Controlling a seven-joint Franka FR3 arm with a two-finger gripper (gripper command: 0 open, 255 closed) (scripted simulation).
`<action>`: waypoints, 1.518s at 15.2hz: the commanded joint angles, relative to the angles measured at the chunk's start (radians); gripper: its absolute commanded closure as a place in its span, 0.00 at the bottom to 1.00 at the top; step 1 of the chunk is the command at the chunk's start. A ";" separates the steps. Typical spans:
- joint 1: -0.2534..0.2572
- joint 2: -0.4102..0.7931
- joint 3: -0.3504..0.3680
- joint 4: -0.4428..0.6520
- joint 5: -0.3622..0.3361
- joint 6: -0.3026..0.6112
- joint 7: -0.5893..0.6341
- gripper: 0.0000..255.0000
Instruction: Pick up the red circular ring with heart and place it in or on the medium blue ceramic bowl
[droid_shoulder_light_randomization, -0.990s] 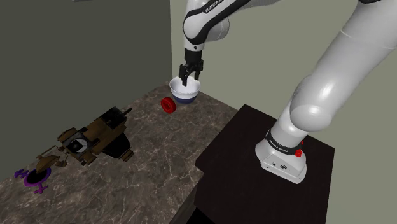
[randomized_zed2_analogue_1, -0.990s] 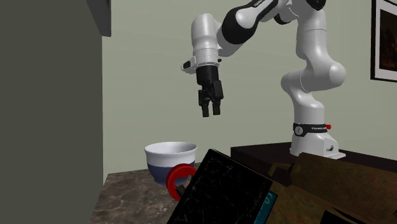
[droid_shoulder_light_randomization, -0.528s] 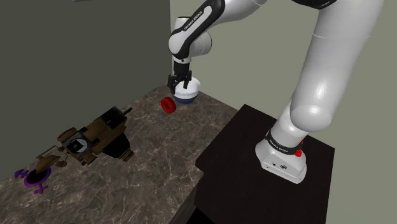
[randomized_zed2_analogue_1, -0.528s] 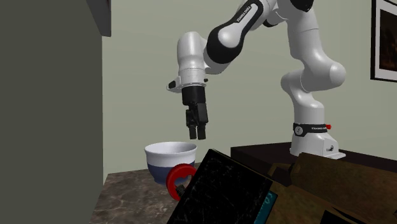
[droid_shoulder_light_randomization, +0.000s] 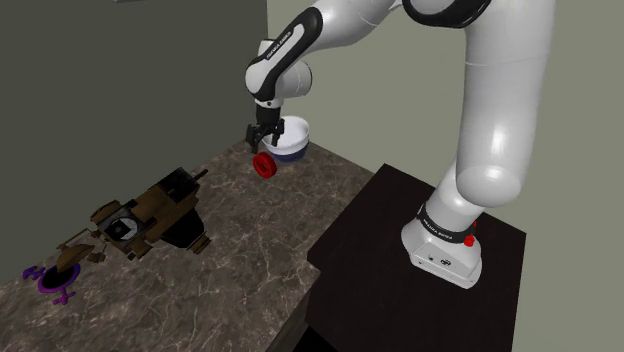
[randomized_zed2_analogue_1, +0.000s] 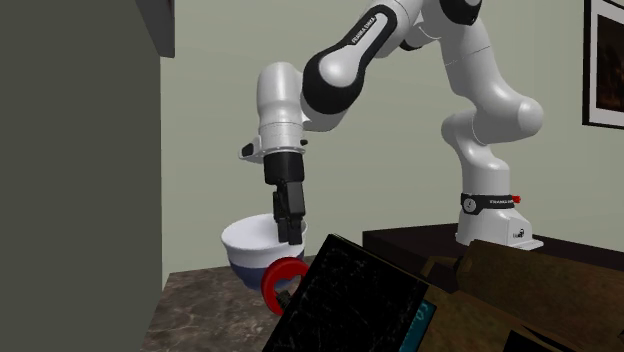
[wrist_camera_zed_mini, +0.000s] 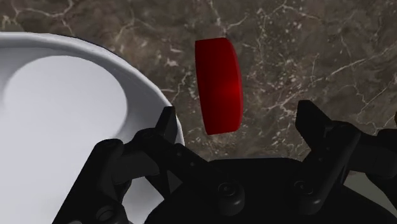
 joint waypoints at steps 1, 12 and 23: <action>-0.003 0.073 -0.003 -0.004 0.007 0.076 -0.009 0.00; 0.000 0.113 0.002 0.002 0.019 0.110 -0.017 0.00; 0.018 0.044 0.009 -0.041 0.018 0.305 -0.006 0.00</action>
